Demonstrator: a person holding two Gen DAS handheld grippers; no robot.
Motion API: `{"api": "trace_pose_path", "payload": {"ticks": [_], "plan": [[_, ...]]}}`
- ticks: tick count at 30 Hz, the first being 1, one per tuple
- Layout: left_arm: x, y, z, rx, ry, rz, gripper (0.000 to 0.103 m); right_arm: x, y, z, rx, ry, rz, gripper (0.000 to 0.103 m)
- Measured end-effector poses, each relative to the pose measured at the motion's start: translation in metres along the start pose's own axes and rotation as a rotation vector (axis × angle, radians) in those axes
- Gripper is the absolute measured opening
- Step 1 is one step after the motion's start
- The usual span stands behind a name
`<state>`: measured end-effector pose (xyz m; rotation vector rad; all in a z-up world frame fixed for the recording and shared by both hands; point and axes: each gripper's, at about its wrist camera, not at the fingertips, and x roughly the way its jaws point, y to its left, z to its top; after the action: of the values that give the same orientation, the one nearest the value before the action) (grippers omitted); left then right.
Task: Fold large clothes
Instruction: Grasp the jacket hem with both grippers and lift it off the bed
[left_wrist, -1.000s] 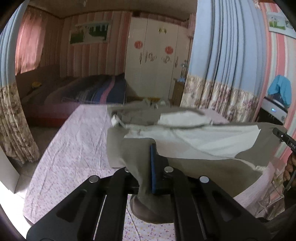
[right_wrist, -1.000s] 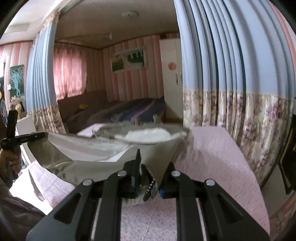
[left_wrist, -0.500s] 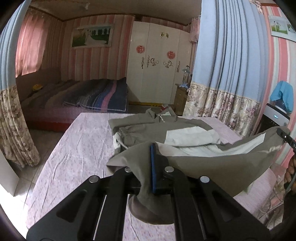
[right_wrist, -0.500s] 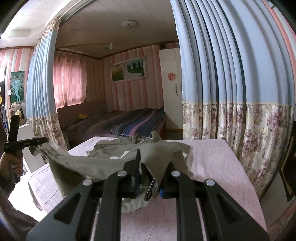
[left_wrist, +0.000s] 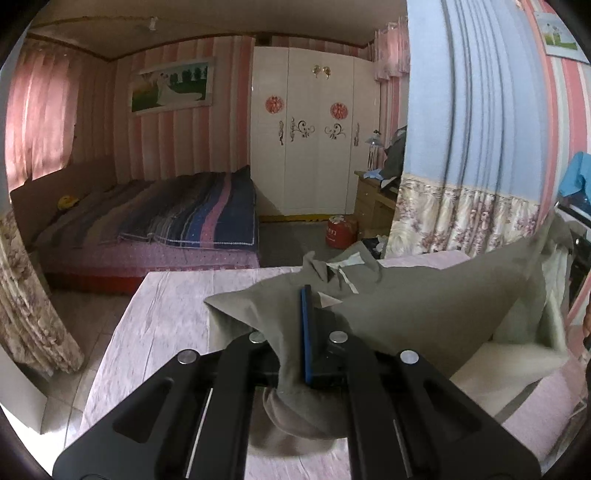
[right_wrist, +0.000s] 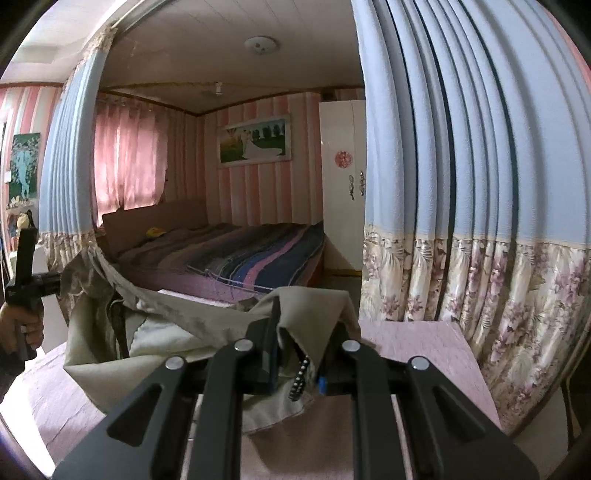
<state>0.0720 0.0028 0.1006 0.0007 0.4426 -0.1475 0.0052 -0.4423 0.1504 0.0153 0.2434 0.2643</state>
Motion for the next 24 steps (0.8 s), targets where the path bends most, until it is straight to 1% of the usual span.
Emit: {"api": "trace_pose_path", "payload": {"ticks": [3, 6, 9, 13, 16, 20, 24], "plan": [[0.038, 0.007, 0.017, 0.000, 0.022, 0.002, 0.003, 0.039, -0.010, 0.010, 0.000, 0.018, -0.015, 0.014], [0.072, 0.018, 0.032, -0.030, 0.052, -0.019, 0.003, 0.083, -0.022, 0.016, 0.002, 0.045, -0.035, 0.014], [0.110, 0.030, 0.044, -0.064, 0.084, -0.025, 0.003, 0.129, -0.032, 0.018, 0.012, 0.084, -0.047, 0.014], [0.161, 0.033, 0.048, -0.054, 0.131, 0.021, 0.003, 0.176, -0.039, 0.016, 0.011, 0.123, -0.072, 0.014], [0.194, 0.038, 0.050, -0.089, 0.164, 0.034, 0.003, 0.211, -0.046, 0.013, 0.011, 0.158, -0.090, 0.014], [0.226, 0.038, 0.054, -0.083, 0.173, 0.075, 0.003, 0.250, -0.056, 0.007, 0.026, 0.202, -0.109, 0.015], [0.254, 0.034, 0.058, -0.063, 0.188, 0.100, 0.003, 0.275, -0.065, -0.001, 0.043, 0.235, -0.123, 0.015]]}}
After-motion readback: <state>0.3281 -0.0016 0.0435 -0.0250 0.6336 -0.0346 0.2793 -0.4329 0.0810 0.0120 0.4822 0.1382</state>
